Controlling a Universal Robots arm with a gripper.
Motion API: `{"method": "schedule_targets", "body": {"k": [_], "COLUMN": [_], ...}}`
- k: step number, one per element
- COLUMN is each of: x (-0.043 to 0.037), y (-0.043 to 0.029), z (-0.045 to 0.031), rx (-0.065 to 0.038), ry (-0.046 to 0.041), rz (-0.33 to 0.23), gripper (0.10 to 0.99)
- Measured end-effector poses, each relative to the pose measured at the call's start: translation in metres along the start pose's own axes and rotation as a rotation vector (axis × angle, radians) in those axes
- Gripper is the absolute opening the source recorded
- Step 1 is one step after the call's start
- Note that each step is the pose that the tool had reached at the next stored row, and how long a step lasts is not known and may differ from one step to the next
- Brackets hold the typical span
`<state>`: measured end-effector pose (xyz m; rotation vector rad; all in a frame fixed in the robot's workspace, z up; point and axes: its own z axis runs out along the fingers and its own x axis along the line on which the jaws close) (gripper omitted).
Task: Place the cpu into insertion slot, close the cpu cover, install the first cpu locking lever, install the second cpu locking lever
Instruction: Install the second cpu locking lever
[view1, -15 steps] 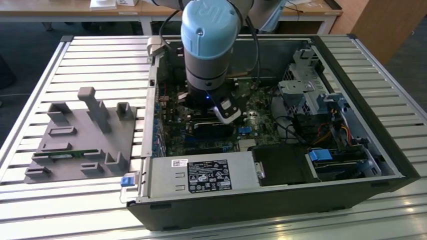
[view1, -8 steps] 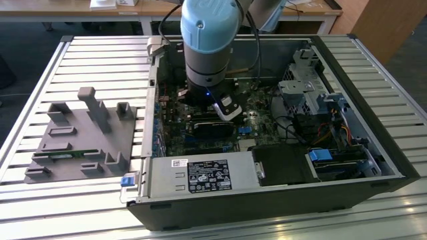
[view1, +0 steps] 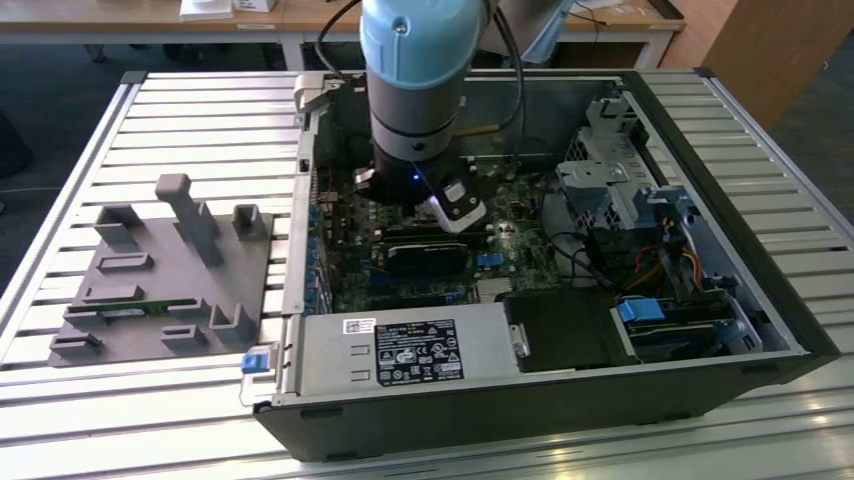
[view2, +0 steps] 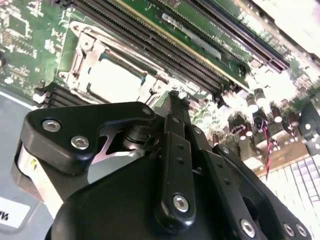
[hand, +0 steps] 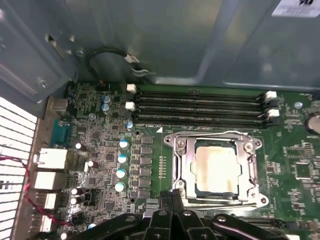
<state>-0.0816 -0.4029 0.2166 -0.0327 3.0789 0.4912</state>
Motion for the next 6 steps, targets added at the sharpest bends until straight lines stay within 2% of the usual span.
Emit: {"method": "schedule_targets", "body": {"k": [6], "x": [-0.0004], "y": [0.0048], "z": [-0.0147], "rx": [0.000], "ry": [0.0001], "rz": [0.000], "gripper": [0.106]}}
